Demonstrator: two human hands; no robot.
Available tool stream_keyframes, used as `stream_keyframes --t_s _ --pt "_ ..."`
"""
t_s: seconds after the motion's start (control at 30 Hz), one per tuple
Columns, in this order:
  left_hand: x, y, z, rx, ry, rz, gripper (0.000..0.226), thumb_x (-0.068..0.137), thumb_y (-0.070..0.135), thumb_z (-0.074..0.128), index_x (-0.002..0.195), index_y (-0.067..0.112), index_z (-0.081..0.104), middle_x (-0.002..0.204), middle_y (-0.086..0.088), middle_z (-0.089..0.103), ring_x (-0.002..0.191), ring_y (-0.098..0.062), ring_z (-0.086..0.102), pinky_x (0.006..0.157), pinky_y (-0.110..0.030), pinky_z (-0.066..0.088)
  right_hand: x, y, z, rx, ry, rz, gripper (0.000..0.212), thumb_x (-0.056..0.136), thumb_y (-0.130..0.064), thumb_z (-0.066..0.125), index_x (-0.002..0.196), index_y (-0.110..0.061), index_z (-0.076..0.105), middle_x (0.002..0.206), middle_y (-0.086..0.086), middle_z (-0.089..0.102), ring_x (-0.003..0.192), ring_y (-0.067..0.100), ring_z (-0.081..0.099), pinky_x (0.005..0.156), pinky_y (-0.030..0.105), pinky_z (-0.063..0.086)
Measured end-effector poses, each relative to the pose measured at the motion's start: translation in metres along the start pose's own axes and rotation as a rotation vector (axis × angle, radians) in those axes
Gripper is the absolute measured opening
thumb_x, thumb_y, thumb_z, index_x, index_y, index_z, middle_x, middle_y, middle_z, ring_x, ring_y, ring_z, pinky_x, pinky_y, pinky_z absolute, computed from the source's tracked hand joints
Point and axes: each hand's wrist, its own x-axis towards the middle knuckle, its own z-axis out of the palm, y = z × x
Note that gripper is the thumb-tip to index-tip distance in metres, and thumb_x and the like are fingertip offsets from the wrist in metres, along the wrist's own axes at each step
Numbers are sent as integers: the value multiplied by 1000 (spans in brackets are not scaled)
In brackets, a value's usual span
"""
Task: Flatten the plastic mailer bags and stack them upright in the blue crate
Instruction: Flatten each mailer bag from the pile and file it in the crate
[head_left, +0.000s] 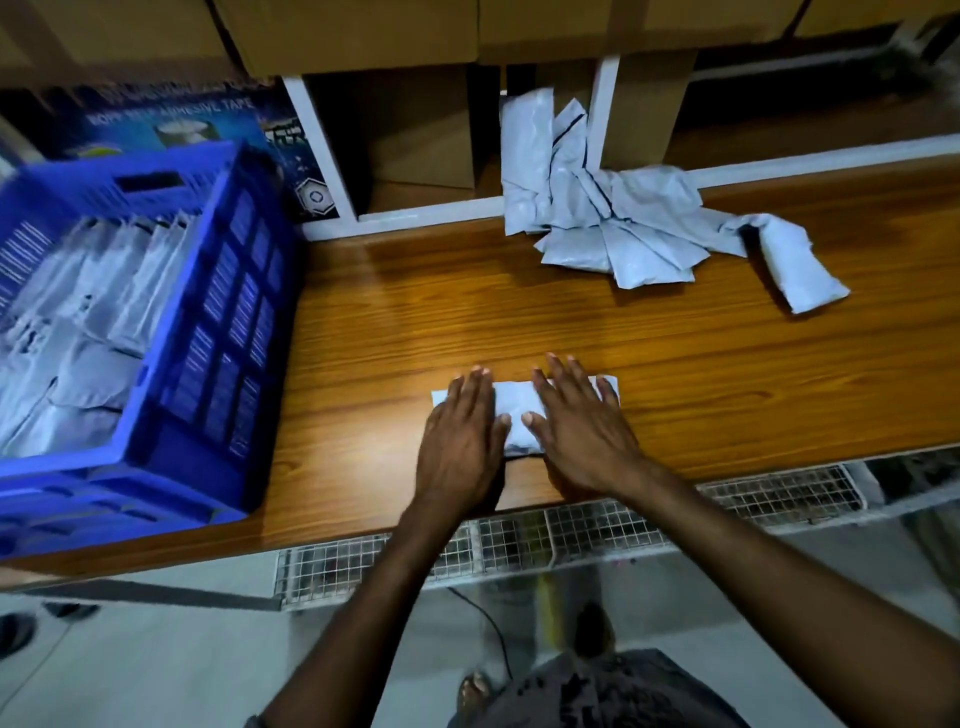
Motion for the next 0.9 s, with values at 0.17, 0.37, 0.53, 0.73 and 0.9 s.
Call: stream_keyframes --t_s 0.17,0.37,0.53,0.73,0.9 --pt "-5 -9 21 118 -60 67 62 110 41 15 165 11 11 172 -7 7 159 -25 1 128 -42 14 -7 9 25 -72 29 -8 67 105 -56 6 163 -23 8 171 3 3 157 22 -9 126 49 -1" --pt "-5 -10 22 77 -13 47 62 110 44 25 164 13 19 171 -4 14 159 -20 4 129 -40 12 -3 19 31 -69 30 -16 69 105 -62 7 163 -27 4 170 0 -5 156 22 -12 125 52 4" --pt "-7 -11 19 91 -9 13 64 109 50 27 164 17 19 171 -2 14 159 -18 5 127 -32 5 -1 28 27 -16 6 3 72 101 -69 4 162 -32 0 170 -3 -11 155 18 -17 125 50 -2" --pt "-8 -23 4 4 -201 4 70 107 60 14 165 24 -1 171 4 -13 157 -13 -14 129 -37 4 -7 38 9 -14 -113 -16 84 96 -77 2 160 -25 -15 165 -1 -29 150 14 -30 125 46 -8" --pt "-48 -40 -17 163 -271 100 86 98 78 4 165 24 -4 170 7 -13 156 -11 -14 128 -38 6 -67 45 6 -135 -62 -175 92 95 -81 11 162 -20 -9 168 1 -18 154 15 -20 127 48 2"
